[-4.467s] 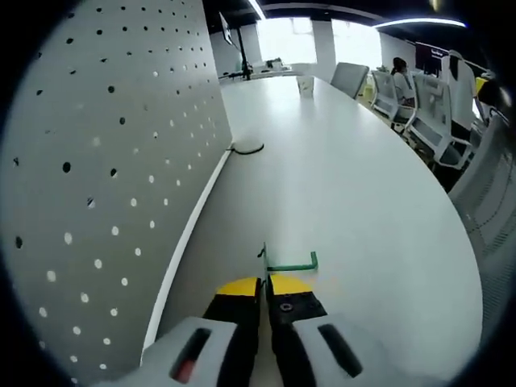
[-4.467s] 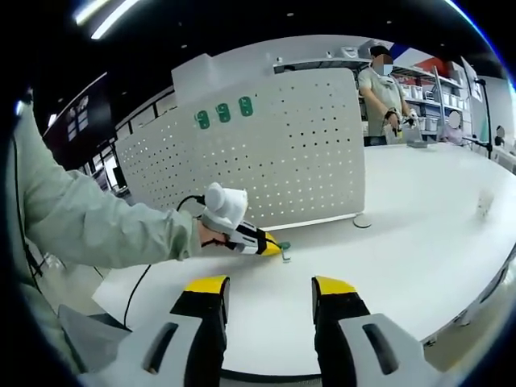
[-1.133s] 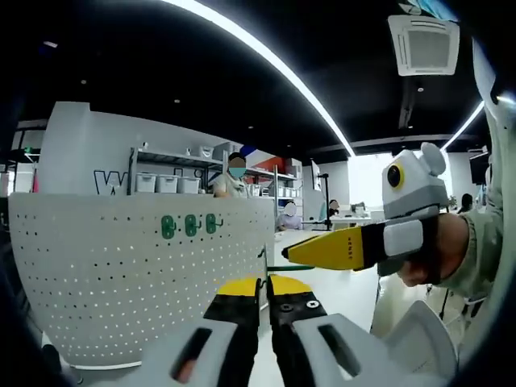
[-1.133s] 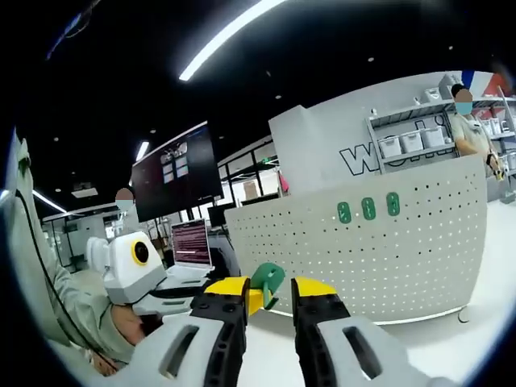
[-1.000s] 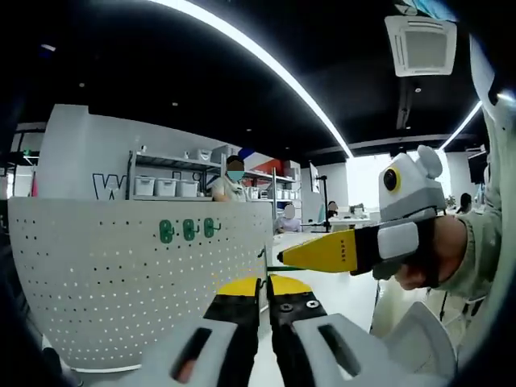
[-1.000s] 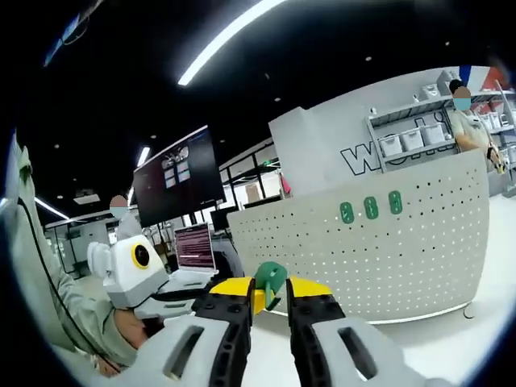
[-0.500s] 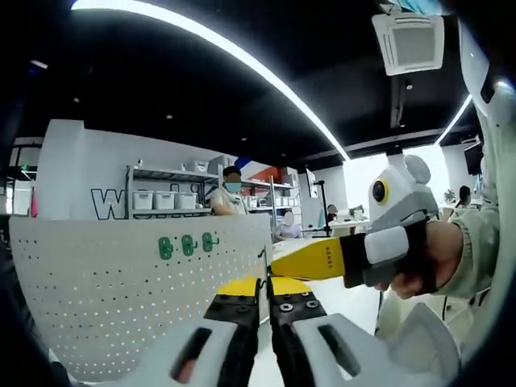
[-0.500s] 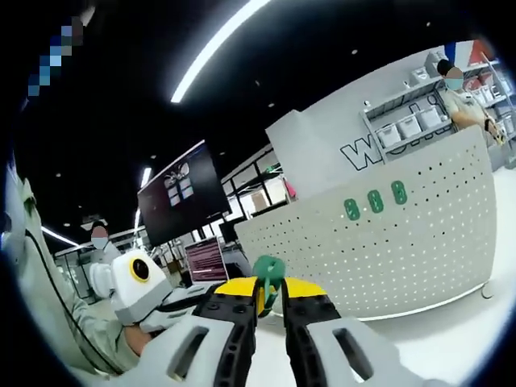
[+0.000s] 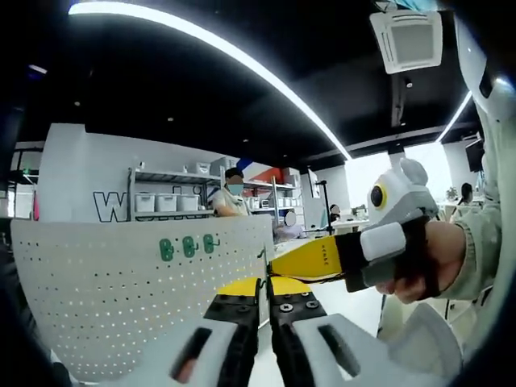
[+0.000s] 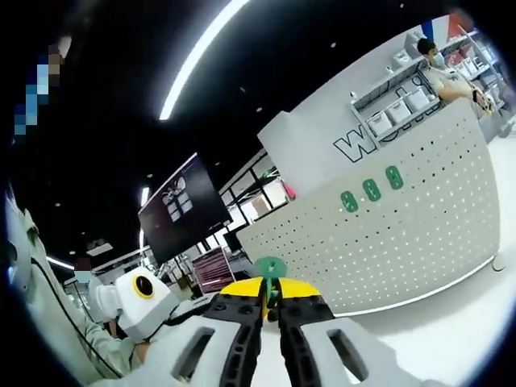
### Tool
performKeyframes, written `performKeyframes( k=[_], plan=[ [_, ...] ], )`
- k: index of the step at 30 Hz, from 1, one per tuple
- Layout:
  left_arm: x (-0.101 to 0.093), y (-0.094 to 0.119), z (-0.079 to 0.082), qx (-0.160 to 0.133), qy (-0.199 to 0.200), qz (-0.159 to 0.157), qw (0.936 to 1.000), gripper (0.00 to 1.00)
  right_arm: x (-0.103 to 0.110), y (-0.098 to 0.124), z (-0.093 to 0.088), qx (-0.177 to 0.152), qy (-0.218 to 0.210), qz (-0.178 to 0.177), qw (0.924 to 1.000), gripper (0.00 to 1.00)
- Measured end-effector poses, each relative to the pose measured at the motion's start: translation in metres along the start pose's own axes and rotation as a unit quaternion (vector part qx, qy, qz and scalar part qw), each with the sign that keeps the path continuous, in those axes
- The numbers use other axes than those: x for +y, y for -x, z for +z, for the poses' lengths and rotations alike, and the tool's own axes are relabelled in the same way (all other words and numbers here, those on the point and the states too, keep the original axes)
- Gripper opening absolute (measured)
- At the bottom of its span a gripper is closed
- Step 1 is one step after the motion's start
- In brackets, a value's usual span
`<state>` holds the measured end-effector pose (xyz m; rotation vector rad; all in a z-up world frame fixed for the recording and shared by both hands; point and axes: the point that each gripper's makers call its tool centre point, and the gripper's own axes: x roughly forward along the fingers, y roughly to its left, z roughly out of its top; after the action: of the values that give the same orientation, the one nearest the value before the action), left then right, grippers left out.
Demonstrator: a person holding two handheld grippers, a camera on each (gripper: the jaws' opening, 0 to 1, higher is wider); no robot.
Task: Insert the hook assembly into the mounting plate slot until the hook locks in place.
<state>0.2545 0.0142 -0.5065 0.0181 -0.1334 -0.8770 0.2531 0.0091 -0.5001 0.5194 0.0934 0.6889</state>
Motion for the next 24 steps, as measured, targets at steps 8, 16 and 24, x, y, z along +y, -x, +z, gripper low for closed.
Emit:
performKeyframes(
  k=[8, 16, 24],
  plan=[
    [-0.0039, 0.0000, -0.0015, 0.001, 0.005, -0.004, 1.0000, 0.04, 0.0040, 0.0015, 0.0007, -0.003, 0.033, -0.005, 0.9994, 0.01],
    [-0.0048, 0.0011, -0.0033, 0.004, 0.010, -0.005, 0.9999, 0.05, 0.0041, 0.0024, -0.0007, 0.001, 0.037, -0.006, 0.9993, 0.01],
    [-0.0032, 0.0040, -0.0101, 0.019, 0.023, -0.002, 0.9996, 0.09, 0.0017, 0.0023, 0.0000, 0.000, 0.040, -0.011, 0.9991, 0.01]
  ],
)
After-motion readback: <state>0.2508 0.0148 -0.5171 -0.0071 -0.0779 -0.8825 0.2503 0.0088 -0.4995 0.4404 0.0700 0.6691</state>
